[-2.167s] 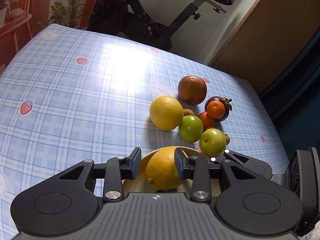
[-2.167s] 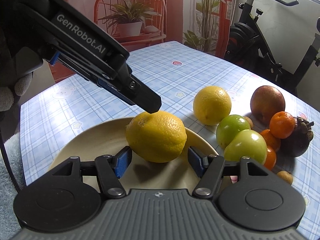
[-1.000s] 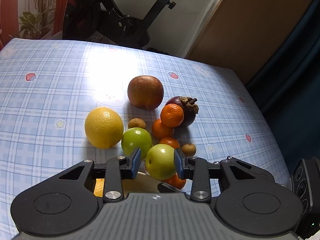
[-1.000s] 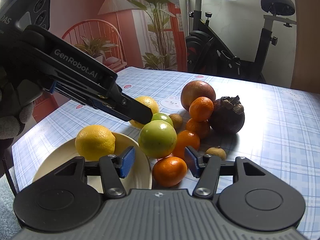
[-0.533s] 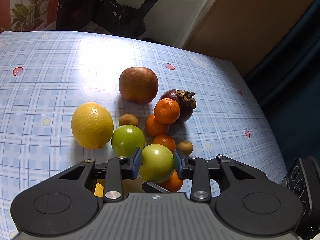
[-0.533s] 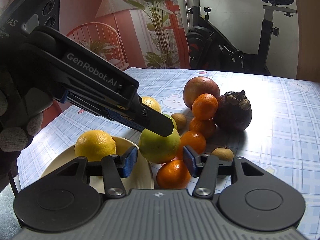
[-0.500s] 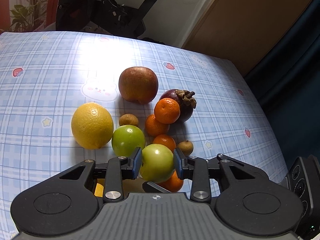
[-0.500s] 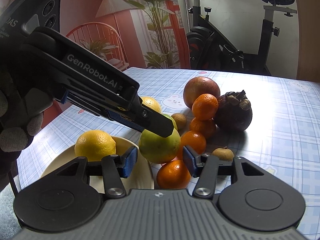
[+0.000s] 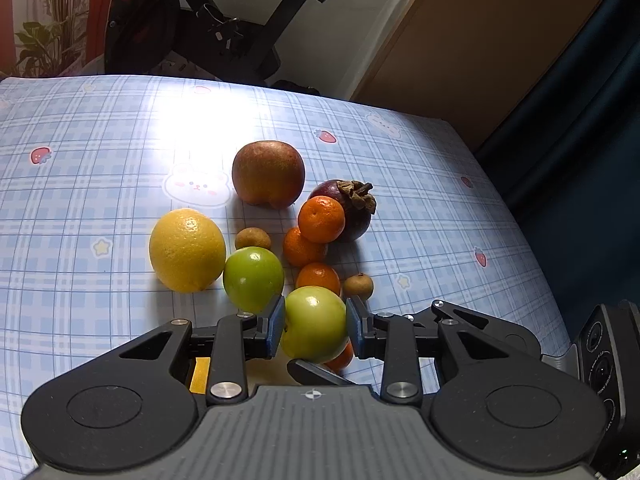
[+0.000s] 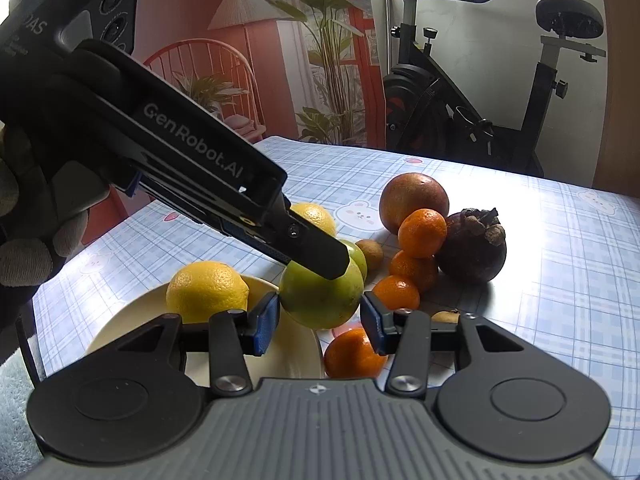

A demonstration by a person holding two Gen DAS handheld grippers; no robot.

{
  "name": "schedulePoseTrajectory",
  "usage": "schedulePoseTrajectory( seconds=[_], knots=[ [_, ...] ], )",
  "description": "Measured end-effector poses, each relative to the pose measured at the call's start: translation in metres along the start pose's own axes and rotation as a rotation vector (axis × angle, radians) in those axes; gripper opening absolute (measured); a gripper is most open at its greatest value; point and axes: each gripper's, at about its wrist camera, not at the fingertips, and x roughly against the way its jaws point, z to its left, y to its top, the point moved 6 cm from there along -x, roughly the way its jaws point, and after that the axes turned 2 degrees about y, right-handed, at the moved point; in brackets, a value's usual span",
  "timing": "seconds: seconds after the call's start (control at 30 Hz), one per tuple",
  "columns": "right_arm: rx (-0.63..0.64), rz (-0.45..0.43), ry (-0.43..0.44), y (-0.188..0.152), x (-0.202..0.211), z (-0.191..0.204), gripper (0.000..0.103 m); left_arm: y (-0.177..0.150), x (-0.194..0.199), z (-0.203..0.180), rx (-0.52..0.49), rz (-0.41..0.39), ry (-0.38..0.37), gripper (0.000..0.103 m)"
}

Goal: Organize fruits
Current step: 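Close the left tool on a green apple in the pile, then carry the green apple with the left tool onto the plate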

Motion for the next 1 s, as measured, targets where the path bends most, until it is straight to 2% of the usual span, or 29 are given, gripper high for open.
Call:
schedulePoseTrajectory(
  seconds=[0.37,0.6,1.0],
  knots=[
    [0.051,0.029,0.029,-0.005,-0.001,0.023,0.048,-0.016,0.021,0.009,-0.007,0.02,0.005,0.035],
    [0.047,0.075,0.042,-0.014,-0.013,0.028,0.048,-0.024,0.015,0.02,0.043,0.04,-0.001,0.035],
    [0.049,0.109,0.039,-0.02,-0.029,0.029,0.047,-0.023,0.01,0.024,0.039,0.047,0.012,0.034]
  ],
)
